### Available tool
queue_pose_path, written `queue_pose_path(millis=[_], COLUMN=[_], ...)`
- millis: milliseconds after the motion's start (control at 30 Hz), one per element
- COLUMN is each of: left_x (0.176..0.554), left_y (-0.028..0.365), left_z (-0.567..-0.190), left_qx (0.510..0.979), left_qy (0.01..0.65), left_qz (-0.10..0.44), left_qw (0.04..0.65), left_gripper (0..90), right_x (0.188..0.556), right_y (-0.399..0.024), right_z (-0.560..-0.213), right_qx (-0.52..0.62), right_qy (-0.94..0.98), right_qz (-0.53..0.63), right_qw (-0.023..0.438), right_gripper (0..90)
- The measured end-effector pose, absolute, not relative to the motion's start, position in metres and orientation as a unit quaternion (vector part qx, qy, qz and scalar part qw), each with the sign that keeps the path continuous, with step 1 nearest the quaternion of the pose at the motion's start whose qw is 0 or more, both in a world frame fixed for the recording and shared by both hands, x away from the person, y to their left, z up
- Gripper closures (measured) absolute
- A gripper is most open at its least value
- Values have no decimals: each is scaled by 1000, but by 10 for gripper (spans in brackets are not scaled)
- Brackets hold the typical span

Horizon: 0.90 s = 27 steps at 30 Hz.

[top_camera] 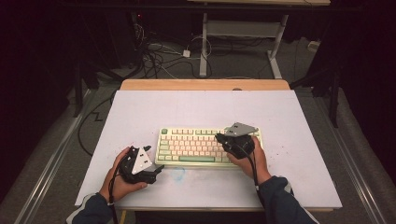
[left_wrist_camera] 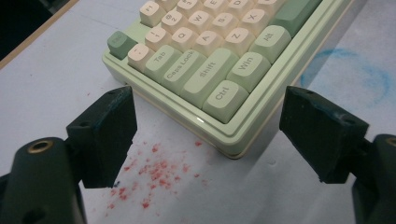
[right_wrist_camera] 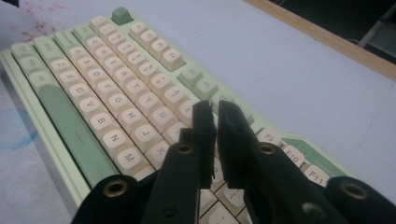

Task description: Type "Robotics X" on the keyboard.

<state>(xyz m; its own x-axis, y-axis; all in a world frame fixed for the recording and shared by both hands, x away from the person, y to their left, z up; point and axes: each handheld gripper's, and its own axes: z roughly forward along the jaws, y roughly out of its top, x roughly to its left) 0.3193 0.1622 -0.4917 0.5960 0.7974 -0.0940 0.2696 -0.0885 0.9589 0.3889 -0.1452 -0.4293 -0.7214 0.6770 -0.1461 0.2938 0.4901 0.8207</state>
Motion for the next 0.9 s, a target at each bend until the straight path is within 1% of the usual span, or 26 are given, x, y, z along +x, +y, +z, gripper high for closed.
queue_pose_path(millis=[167,200,300,367,600,833,867,900], left_x=[320,320,321,321,323,324,325,326], left_y=[162,162,162,163,163,164,164,164], left_z=[-492,-492,-491,-491,-490,-487,-486,-486], left_qx=[698,698,696,695,691,685,683,680], left_qy=[385,385,390,392,398,408,413,423], left_qz=[235,234,236,235,235,234,233,235], left_qw=[557,556,555,555,555,557,556,551], left_gripper=[185,188,204,207,207,207,211,242], right_x=[383,382,378,375,364,354,353,351], right_y=[-154,-155,-160,-163,-175,-186,-188,-189], right_z=[-423,-422,-418,-416,-413,-413,-413,-414], right_qx=[293,292,292,290,283,296,296,297], right_qy=[821,819,811,806,788,769,768,766], right_qz=[426,430,441,448,464,473,473,474], right_qw=[242,243,251,258,289,312,314,315], right_gripper=[788,762,669,580,370,279,274,265])
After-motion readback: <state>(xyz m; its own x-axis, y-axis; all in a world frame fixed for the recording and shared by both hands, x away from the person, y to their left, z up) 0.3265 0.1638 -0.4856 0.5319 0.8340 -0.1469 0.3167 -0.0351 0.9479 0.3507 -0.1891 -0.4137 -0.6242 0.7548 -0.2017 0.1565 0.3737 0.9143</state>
